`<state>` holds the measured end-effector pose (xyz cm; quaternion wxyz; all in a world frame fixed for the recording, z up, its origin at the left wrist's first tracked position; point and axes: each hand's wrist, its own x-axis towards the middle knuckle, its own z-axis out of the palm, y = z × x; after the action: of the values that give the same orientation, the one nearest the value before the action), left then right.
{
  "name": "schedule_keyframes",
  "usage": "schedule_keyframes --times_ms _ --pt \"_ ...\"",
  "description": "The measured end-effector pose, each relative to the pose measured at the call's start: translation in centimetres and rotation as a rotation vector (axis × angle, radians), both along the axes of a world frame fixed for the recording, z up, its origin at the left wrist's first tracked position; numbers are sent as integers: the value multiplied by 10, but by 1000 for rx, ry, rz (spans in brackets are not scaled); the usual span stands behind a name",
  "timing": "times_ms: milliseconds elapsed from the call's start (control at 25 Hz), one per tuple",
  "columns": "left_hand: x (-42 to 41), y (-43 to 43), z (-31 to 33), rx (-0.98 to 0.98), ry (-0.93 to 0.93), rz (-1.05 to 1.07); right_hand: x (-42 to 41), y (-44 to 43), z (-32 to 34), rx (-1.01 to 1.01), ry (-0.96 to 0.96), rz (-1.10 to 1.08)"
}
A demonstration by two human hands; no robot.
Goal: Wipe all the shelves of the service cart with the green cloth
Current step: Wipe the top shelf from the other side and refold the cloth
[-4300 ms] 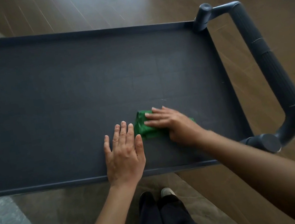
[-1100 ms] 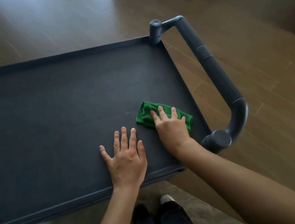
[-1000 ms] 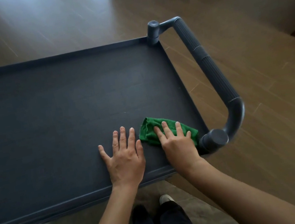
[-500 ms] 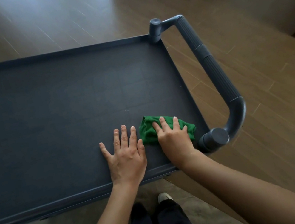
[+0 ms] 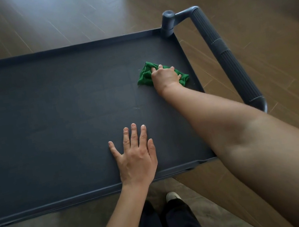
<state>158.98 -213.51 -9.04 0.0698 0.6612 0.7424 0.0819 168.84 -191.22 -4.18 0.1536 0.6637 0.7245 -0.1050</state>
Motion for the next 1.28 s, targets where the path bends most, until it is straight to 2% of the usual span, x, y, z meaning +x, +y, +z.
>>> schedule_keyframes --times_ms 200,520,680,880,1160,1280 --pt "0 -2 0 26 -1 16 10 -38 4 6 4 31" --pt "-1 -2 -2 5 -10 29 37 -199 -7 17 6 99" --pt "-1 -2 -1 4 -23 30 49 -233 -11 -24 19 156" --pt "-2 -3 -1 -5 -22 20 33 -203 -11 27 -7 120" --pt "0 -4 2 1 -16 17 4 -60 0 12 43 -38" --pt "0 -3 2 -5 -27 21 5 -17 8 -5 9 -9"
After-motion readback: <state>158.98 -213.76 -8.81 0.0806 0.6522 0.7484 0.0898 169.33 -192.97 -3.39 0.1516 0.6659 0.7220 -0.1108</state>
